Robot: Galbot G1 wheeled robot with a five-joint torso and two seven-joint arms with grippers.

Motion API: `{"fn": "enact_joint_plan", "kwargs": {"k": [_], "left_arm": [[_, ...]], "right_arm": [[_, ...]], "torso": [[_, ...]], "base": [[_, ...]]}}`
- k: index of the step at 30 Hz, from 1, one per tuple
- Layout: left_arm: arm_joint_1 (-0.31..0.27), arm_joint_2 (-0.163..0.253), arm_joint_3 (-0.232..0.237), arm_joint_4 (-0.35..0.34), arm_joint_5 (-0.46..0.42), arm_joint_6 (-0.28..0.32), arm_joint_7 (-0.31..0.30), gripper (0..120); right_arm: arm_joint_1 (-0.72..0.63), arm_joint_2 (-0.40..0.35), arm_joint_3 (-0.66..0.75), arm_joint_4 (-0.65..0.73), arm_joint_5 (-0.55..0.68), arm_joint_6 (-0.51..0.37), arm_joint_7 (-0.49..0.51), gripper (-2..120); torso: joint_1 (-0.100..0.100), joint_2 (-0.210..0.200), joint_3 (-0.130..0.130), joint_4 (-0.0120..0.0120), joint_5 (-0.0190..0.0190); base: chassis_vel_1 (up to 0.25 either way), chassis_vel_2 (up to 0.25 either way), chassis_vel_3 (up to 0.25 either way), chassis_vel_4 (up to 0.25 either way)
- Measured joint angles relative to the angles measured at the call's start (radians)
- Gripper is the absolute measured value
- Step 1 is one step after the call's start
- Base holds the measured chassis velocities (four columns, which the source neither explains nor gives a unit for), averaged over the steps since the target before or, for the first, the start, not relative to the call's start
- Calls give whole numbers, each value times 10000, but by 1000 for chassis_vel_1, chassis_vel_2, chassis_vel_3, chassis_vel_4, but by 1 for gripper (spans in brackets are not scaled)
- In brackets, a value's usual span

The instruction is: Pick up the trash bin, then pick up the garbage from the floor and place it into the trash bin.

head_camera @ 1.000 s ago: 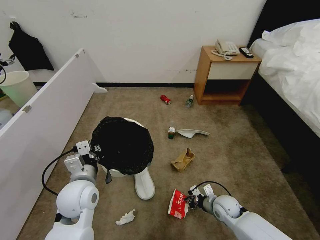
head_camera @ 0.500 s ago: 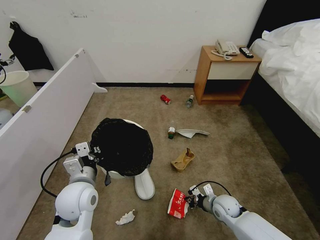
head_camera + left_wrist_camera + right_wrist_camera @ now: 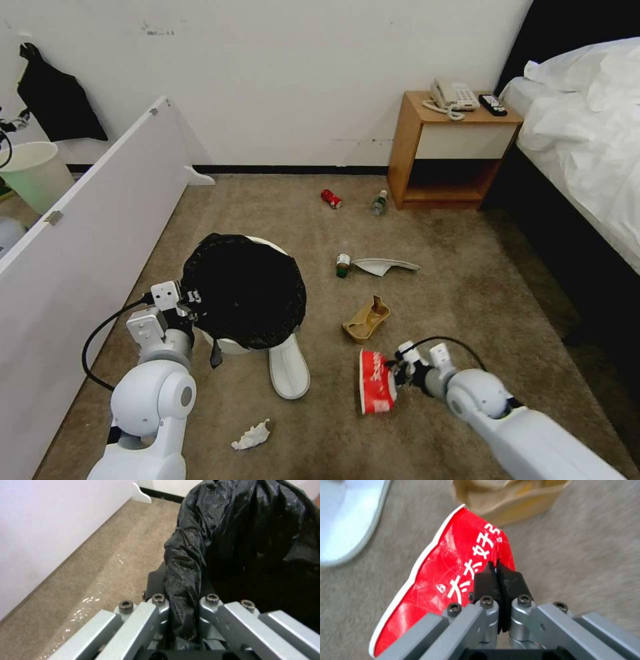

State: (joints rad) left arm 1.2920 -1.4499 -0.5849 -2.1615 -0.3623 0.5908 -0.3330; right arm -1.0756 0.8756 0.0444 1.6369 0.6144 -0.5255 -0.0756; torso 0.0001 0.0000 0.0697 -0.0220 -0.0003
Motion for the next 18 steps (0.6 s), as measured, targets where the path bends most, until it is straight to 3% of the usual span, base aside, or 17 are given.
{"fn": "enact_joint_plan", "kwargs": {"k": [9, 18], "left_arm": [[-16, 133, 175, -133, -648, 240, -190, 4], [11, 403, 264, -209, -1287, 463, -450, 4]], "right_arm": [[-832, -533, 2147, 1644, -260, 381, -30, 0], [-1547, -446, 4164, 2908, -587, 1197, -266, 0]], "torso": [[0, 0, -1, 1, 1], [0, 0, -1, 2, 3]], "base": [[0, 0, 0, 0], [0, 0, 0, 0]]}}
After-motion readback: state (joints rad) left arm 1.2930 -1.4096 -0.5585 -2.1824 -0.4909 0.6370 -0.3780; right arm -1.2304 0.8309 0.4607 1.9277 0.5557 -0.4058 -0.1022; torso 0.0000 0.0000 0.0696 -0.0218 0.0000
